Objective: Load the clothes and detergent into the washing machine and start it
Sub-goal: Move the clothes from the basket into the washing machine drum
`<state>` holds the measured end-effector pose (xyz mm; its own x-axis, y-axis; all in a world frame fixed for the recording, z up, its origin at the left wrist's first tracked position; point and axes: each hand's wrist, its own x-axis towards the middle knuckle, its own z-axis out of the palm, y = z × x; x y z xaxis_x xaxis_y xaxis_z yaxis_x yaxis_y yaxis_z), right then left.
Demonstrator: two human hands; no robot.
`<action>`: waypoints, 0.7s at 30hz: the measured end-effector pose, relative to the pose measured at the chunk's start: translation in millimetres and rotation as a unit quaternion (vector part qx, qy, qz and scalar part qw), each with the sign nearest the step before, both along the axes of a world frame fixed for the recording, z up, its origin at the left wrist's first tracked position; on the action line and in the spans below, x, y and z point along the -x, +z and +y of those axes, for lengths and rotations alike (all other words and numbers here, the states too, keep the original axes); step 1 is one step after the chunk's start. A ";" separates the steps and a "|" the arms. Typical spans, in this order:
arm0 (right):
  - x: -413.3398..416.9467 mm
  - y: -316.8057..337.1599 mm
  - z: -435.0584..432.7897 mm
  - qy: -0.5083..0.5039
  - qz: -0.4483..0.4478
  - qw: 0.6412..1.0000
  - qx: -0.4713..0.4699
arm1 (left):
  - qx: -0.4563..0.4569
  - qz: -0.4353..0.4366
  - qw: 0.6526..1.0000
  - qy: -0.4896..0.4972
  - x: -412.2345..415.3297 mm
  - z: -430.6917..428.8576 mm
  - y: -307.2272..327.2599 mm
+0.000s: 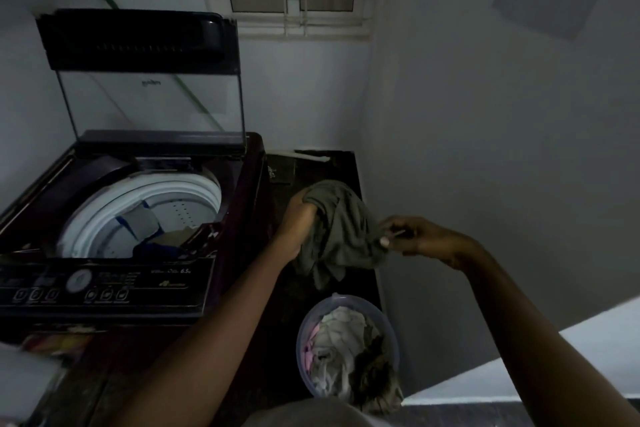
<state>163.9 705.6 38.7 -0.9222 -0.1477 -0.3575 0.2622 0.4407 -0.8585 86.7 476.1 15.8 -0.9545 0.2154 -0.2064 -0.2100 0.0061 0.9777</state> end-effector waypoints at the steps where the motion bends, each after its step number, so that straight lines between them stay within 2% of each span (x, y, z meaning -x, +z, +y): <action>1: -1.4 -1.4 -3.2 -0.003 0.013 1.000 -0.004 | 0.005 0.008 1.000 -0.016 0.1 4.9 3.2; 3: 0.3 -3.5 -16.4 -0.037 0.057 0.997 0.036 | 0.025 0.024 0.998 -0.050 -3.2 14.3 8.5; 6: 9.0 -14.6 -47.0 -0.019 0.099 0.988 0.117 | 0.020 0.035 0.998 -0.048 -10.3 23.8 19.6; 11: 31.1 -23.4 -75.3 -0.175 0.175 0.951 0.184 | -0.048 0.005 0.995 -0.087 -6.0 6.7 26.4; 14: 45.8 -18.1 -89.4 -0.223 0.203 0.931 0.205 | -0.091 0.007 0.991 -0.100 -3.4 -13.6 22.7; 18: 65.4 -14.6 -125.2 -0.239 0.206 0.924 0.217 | -0.143 0.020 0.987 -0.075 1.8 -30.7 17.7; 21: 74.4 -14.5 -163.8 -0.221 0.195 0.933 0.207 | -0.222 -0.004 0.975 -0.003 20.0 -44.2 22.4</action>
